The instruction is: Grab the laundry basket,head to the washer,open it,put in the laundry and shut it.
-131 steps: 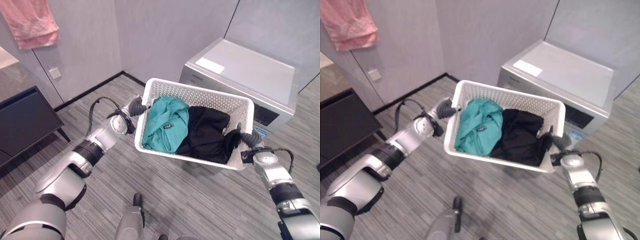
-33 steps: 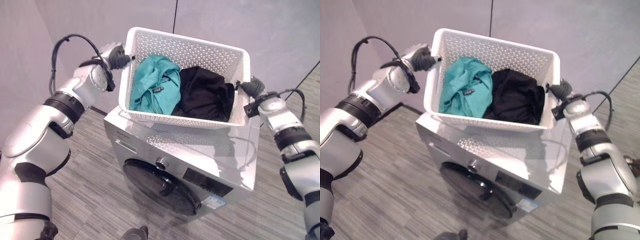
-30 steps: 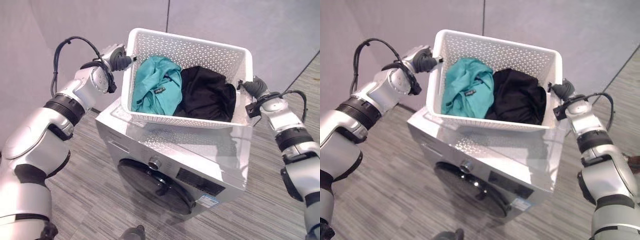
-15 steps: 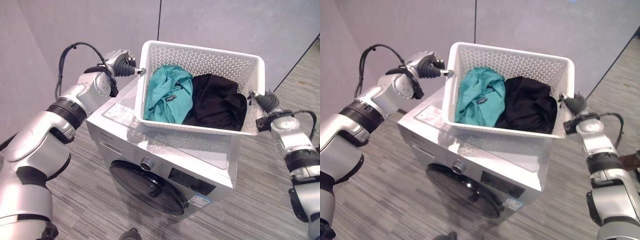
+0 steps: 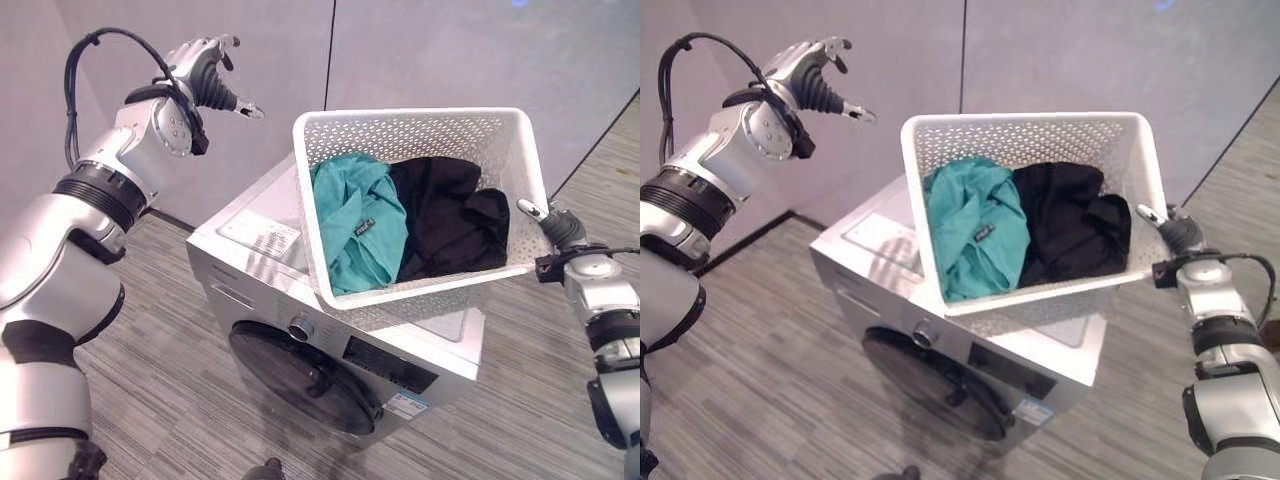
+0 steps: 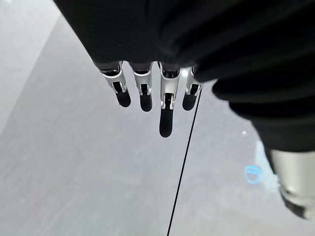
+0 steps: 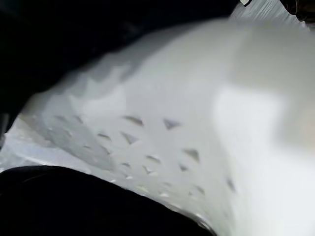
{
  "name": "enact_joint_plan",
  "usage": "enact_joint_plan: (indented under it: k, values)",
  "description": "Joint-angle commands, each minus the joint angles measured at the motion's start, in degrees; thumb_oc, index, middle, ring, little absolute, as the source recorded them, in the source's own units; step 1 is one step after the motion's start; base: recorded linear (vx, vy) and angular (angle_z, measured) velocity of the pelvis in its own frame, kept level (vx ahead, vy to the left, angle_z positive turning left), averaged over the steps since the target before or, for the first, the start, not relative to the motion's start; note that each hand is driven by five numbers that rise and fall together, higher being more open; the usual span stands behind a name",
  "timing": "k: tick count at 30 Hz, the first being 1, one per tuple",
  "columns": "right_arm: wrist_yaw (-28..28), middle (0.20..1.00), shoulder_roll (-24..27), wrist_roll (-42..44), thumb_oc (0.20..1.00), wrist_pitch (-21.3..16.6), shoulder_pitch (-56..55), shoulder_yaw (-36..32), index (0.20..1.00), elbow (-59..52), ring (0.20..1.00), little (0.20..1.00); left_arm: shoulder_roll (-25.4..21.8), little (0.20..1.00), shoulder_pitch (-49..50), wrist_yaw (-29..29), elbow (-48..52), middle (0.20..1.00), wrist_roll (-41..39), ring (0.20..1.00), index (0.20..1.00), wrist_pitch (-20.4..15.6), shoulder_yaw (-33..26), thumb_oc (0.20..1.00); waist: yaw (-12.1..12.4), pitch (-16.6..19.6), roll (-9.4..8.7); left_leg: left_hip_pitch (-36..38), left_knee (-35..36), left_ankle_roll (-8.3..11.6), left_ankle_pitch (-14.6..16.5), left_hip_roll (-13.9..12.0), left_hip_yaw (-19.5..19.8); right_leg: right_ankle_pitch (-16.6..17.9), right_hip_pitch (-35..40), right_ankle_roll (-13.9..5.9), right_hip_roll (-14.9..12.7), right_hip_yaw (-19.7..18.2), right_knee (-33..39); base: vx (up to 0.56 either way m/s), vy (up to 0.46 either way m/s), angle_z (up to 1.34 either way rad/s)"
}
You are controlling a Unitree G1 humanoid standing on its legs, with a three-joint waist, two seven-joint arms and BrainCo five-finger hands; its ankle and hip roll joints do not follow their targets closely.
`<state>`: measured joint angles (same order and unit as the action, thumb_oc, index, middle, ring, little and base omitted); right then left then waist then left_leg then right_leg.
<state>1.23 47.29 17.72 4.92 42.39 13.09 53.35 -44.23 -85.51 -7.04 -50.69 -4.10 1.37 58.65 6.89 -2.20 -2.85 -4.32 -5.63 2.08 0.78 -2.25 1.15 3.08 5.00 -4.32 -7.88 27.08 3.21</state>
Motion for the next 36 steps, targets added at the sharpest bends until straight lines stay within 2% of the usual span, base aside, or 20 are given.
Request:
enact_joint_plan:
  k: [1,16,23,26,32,36]
  values:
    - [0.9,1.000,2.2,1.0,1.000,0.2,0.1,3.9,1.000,3.5,1.000,1.000,2.6,1.000,-9.0,-2.9,-8.3,1.000,-0.9,1.000,1.000,-1.9,-3.1,1.000,0.8,-1.6,3.63,2.2,10.6,0.60,-5.2,-0.9,-0.4,-5.9,5.5,-4.28,0.3,-0.2,-0.6,0.01,0.033,0.03]
    - [1.3,1.000,2.5,3.4,1.000,0.1,3.0,3.5,1.000,3.8,1.000,1.000,4.4,1.000,-7.1,-3.6,-10.1,1.000,1.1,1.000,1.000,-1.5,-4.5,1.000,-0.1,-0.9,3.25,2.6,10.6,-0.03,-4.2,0.5,-0.7,-4.9,5.7,-5.03,-1.1,0.5,-1.1,0.01,0.038,0.05]
    - [-0.5,1.000,5.3,10.6,1.000,-1.5,10.7,7.1,1.000,1.4,1.000,1.000,4.6,1.000,-6.4,-4.4,-10.8,1.000,1.6,1.000,1.000,-1.9,-5.2,1.000,-1.0,-0.8,2.55,4.2,10.6,-0.32,-3.4,0.1,-2.8,-4.5,5.3,-5.44,-1.8,-1.1,-2.2,0.01,0.037,-0.06]
    - [-0.4,1.000,9.0,15.1,1.000,-2.9,16.6,8.5,1.000,-4.1,1.000,1.000,4.0,1.000,-5.7,-5.0,-10.8,1.000,2.2,1.000,1.000,-1.7,-5.9,1.000,-1.7,-1.1,1.93,5.9,10.6,-0.43,-2.5,-0.4,-4.9,-4.5,5.1,-5.67,-2.0,-2.8,-3.2,0.01,0.030,-0.31]
    - [0.9,1.000,10.6,19.5,1.000,-5.4,26.1,11.9,1.000,-2.7,1.000,1.000,3.8,1.000,-4.7,-5.9,-11.1,1.000,1.9,1.000,1.000,-2.0,-6.7,1.000,-2.0,-0.9,1.60,7.0,10.6,-0.54,-2.1,-0.8,-6.4,-4.0,4.8,-5.82,-2.1,-3.8,-3.4,0.00,0.022,-0.34]
    - [1.1,1.000,11.2,20.6,1.000,-5.8,27.4,12.9,1.000,-4.4,1.000,1.000,2.8,1.000,-3.8,-6.2,-9.6,1.000,0.6,1.000,1.000,-2.6,-7.6,1.000,-2.1,-0.8,1.46,7.8,10.6,-0.63,-1.7,-1.0,-6.8,-4.0,5.1,-5.84,-2.1,-4.1,-3.3,0.01,0.000,-0.17]
